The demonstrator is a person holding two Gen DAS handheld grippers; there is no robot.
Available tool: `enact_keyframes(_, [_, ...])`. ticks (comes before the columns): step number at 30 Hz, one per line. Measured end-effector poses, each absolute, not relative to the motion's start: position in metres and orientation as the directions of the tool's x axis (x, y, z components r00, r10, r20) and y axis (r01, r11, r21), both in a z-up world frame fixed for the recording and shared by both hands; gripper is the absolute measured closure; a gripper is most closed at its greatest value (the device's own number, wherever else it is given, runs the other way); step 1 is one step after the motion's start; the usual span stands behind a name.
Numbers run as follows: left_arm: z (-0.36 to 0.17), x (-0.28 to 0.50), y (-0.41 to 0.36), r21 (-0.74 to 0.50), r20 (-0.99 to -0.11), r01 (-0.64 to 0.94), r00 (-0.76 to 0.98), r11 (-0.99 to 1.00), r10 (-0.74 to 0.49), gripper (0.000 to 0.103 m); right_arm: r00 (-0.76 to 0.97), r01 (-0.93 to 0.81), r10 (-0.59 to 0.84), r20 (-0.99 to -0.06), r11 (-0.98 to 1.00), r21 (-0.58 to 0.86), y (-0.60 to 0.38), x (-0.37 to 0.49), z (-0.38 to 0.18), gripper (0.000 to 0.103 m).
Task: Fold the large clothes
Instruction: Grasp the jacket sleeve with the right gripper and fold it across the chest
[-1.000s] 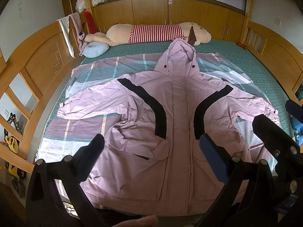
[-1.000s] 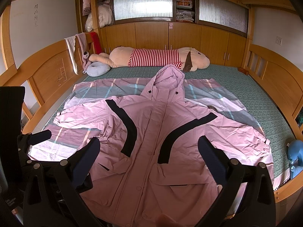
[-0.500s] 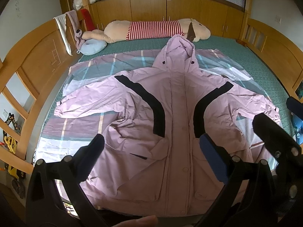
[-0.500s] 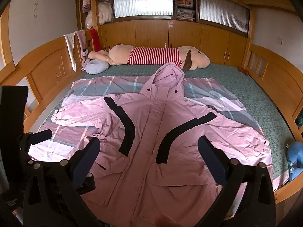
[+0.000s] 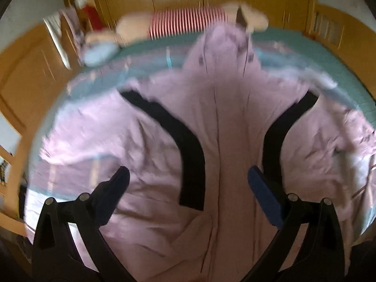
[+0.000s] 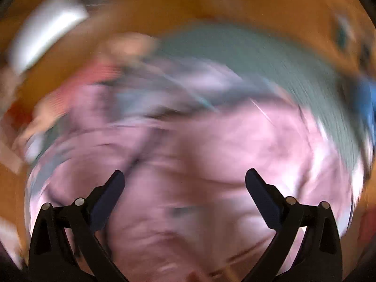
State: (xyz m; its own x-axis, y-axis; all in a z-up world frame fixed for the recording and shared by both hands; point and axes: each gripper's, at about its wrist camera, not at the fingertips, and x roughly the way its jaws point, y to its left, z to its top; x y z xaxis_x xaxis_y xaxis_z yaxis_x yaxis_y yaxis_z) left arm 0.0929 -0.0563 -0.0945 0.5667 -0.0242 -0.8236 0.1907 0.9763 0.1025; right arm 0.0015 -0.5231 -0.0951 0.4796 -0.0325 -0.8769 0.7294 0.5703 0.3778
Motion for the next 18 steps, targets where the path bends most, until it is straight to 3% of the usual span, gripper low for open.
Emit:
enact_keyframes(3, [-0.14, 0.112, -0.059, 0.041, -0.91, 0.199, 0.412, 0.979, -0.045, 0.033, 0.513, 0.798, 0.129, -0.848, 0.293, 0.527, -0.591, -0.032, -0.155, 0.014])
enact_keyframes(7, [-0.156, 0.114, -0.058, -0.072, -0.935, 0.199, 0.326, 0.977, -0.136, 0.033, 0.509, 0.842, 0.16, -0.846, 0.113, 0.528, -0.632, -0.076, -0.188, 0.014])
enact_keyframes(10, [-0.154, 0.11, -0.062, -0.067, -0.934, 0.218, 0.329, 0.974, -0.138, 0.01, 0.473, 0.858, 0.143, -0.869, 0.149, 0.492, -0.645, -0.079, -0.193, 0.009])
enact_keyframes(13, [-0.145, 0.1, -0.073, -0.038, -0.916, 0.251, 0.378, 0.967, -0.134, 0.004, 0.53, 0.825, 0.126, -0.838, 0.151, 0.545, -0.656, -0.078, -0.209, 0.009])
enact_keyframes(14, [-0.144, 0.098, -0.078, -0.007, -0.913, 0.268, 0.392, 0.963, -0.116, 0.003, 0.572, 0.802, 0.118, -0.812, 0.124, 0.584, -0.659, -0.079, -0.213, 0.016])
enact_keyframes(15, [-0.144, 0.096, -0.085, 0.032, -0.908, 0.288, 0.409, 0.957, -0.093, 0.003, 0.588, 0.793, 0.11, -0.801, 0.116, 0.598, -0.66, -0.08, -0.215, 0.049])
enact_keyframes(16, [-0.144, 0.094, -0.09, 0.052, -0.906, 0.297, 0.416, 0.954, -0.08, 0.003, 0.571, 0.804, 0.091, -0.816, 0.137, 0.578, -0.657, -0.077, -0.213, 0.066])
enact_keyframes(18, [-0.145, 0.09, -0.094, 0.069, -0.905, 0.313, 0.418, 0.947, -0.072, 0.003, 0.583, 0.796, 0.022, -0.812, 0.184, 0.576, -0.649, -0.072, -0.199, 0.089])
